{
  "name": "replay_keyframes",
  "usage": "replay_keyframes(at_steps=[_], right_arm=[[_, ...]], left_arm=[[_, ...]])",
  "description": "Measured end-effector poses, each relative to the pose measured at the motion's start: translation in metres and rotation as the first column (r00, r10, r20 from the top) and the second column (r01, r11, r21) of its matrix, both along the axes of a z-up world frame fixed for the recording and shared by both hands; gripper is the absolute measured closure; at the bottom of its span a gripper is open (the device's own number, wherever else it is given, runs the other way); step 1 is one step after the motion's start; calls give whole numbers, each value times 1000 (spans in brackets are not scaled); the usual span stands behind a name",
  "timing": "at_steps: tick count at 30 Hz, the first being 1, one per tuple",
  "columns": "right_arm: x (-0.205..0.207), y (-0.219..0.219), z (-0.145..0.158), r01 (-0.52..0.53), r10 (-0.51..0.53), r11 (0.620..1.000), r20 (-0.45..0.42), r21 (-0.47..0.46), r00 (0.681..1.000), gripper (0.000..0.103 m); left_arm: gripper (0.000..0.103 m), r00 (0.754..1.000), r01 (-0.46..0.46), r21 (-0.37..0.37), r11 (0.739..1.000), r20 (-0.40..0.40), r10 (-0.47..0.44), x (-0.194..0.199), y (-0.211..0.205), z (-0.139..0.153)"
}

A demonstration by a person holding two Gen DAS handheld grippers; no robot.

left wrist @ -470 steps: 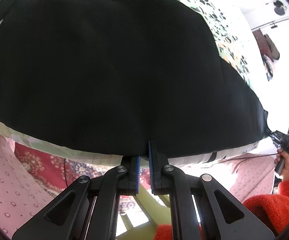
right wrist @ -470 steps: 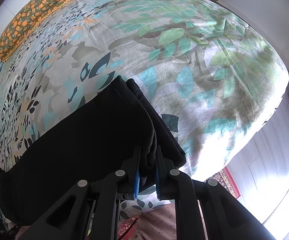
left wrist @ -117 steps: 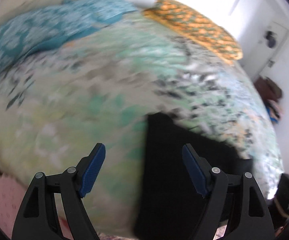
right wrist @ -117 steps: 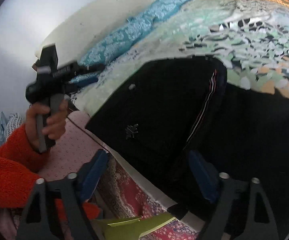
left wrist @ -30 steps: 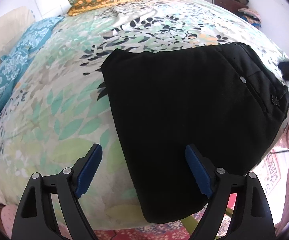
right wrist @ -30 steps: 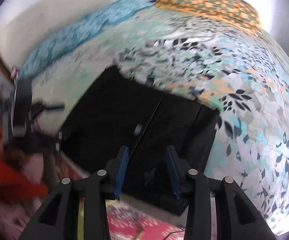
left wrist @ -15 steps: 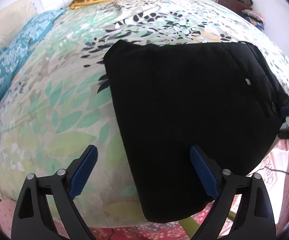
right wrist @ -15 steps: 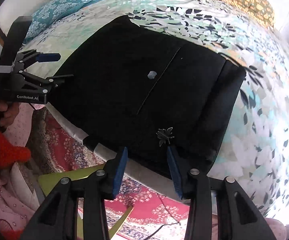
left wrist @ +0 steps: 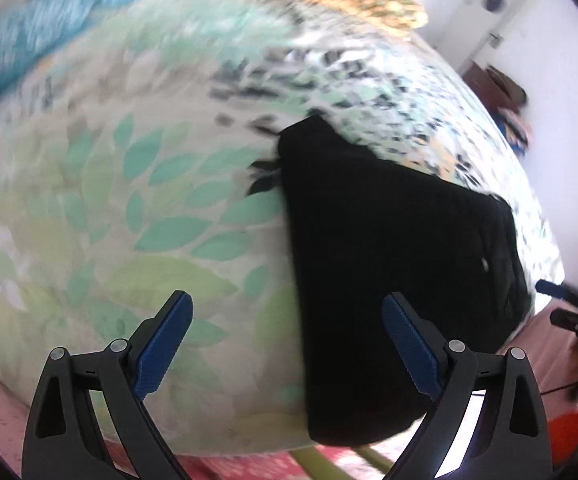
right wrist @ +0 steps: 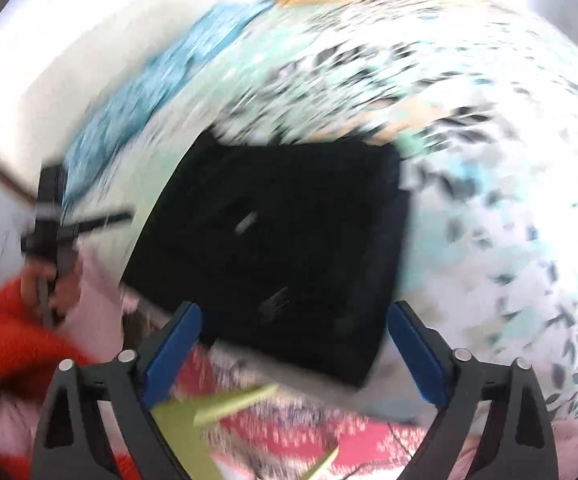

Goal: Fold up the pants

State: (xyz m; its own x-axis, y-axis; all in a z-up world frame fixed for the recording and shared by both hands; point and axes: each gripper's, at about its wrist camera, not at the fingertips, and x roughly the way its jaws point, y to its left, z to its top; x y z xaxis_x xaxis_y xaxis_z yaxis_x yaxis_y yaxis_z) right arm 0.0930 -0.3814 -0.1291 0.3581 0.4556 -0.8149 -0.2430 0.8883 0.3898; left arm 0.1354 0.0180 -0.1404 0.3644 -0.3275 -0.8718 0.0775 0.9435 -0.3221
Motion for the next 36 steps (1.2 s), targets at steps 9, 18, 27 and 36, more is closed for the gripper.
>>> replay_keyframes(at_steps=[9, 18, 27, 36], right_arm=[[44, -41, -85, 192, -105, 927, -270, 321, 957, 3], [34, -14, -83, 94, 5, 927, -264, 363, 965, 58], [57, 21, -19, -13, 57, 916, -98, 400, 994, 63], [195, 21, 18, -26, 24, 944, 10, 330, 1000, 63]], left_arm=[[3, 986, 38, -183, 982, -153, -67, 23, -10, -41], [68, 984, 127, -113, 985, -111, -140, 19, -66, -29], [74, 994, 105, -108, 989, 25, -103, 37, -50, 42], [74, 986, 62, -27, 998, 157, -57, 158, -56, 80]])
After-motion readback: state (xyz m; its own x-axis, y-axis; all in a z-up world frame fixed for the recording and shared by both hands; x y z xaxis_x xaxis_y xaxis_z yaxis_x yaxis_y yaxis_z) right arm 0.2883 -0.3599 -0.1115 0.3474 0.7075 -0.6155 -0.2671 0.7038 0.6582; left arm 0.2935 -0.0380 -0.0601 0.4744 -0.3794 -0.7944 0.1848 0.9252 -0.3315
